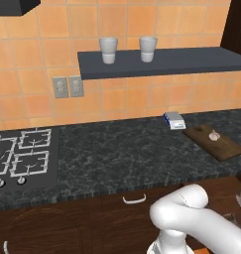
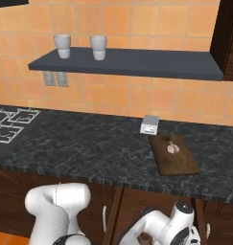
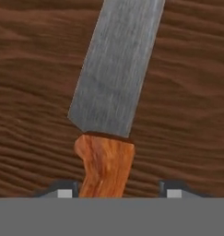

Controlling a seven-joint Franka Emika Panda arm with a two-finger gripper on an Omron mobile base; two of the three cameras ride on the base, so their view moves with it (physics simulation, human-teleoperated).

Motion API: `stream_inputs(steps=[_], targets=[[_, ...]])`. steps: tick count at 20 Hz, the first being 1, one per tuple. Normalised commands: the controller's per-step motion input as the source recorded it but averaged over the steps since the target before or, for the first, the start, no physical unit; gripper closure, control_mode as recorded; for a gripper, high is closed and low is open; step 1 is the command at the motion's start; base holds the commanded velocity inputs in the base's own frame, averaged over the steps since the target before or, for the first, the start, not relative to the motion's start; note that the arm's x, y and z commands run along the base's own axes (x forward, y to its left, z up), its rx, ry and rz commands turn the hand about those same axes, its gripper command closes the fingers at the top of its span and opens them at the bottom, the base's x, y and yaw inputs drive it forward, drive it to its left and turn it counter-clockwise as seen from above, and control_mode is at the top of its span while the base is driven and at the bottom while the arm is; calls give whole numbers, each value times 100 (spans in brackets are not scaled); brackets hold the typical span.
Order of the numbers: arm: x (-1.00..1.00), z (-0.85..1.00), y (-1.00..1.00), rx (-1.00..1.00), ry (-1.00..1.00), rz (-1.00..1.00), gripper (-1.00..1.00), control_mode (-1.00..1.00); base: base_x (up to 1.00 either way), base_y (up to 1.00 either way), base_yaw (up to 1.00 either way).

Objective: Place the appropriate cutting tool for cutting the garlic skin on the cutting board.

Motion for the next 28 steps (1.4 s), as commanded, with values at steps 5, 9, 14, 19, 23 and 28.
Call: stream_inputs(steps=[5,9,14,19,23,28], targets=[[-79,-20,0,1,-19,0,100,-100,0,0,0],[-77,32,-1,0,-11,0,100,-100,0,0,0],[-68,92,0,-1,2,0,100,-100,0,0,0],[-25,100,31,-4,6,3,100,-100,0,0,0],[43,100,43,-8,8,7,100,-100,0,0,0],[65,86,28,-5,6,7,100,-100,0,0,0]])
